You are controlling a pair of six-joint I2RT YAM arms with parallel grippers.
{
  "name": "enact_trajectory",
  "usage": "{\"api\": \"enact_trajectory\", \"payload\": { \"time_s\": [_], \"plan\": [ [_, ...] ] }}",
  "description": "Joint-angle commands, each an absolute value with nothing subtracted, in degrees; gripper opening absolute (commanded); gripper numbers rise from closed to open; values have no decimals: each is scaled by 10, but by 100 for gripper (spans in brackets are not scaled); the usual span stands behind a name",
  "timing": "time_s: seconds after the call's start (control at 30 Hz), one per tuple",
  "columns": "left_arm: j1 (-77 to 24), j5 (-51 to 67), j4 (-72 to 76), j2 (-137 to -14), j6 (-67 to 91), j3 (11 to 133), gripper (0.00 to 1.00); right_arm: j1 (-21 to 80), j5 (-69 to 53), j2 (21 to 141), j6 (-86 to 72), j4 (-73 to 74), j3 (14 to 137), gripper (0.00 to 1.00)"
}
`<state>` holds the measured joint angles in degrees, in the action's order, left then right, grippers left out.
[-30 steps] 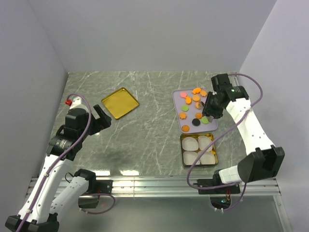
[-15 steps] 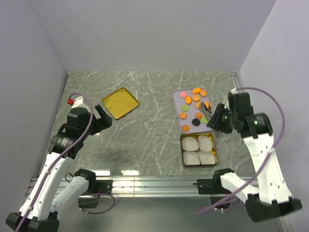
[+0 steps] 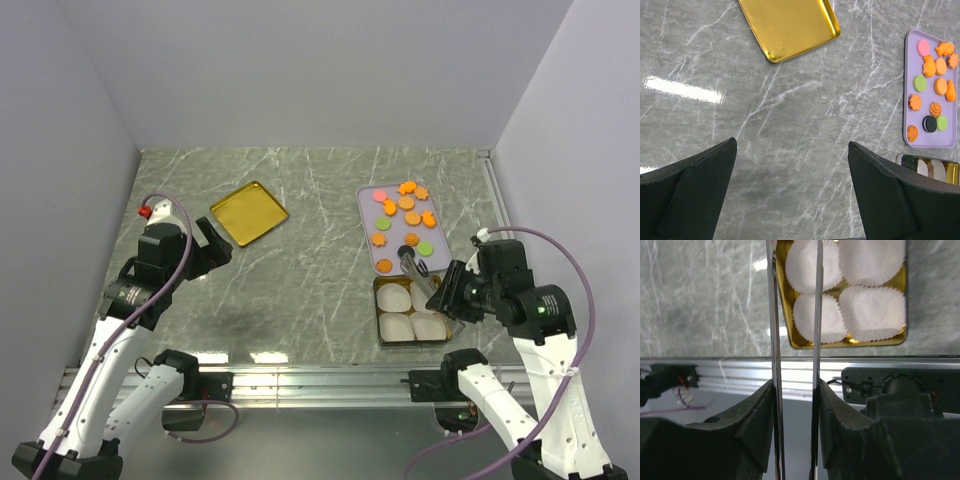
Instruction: Pack the cookies
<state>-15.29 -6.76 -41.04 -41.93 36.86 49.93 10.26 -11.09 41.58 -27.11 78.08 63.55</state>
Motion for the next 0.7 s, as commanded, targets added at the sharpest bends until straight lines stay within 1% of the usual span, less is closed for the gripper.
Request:
{"api": "enact_trajectory", "payload": {
  "time_s": [0.0, 0.17, 0.4, 0.67],
  "plan": [
    [-153, -64, -393, -410, 366, 499, 99, 112, -149, 402, -260, 803, 621, 41],
    [-153, -69, -394, -403, 367, 500, 99, 113, -173, 389, -261, 804, 586, 40],
    [-153, -73, -395, -398, 370, 499, 99, 114, -173, 382, -260, 800, 560, 41],
    [-153, -78, -396, -392, 373, 500, 99, 117, -168, 385, -260, 788, 541, 44]
  ]
}}
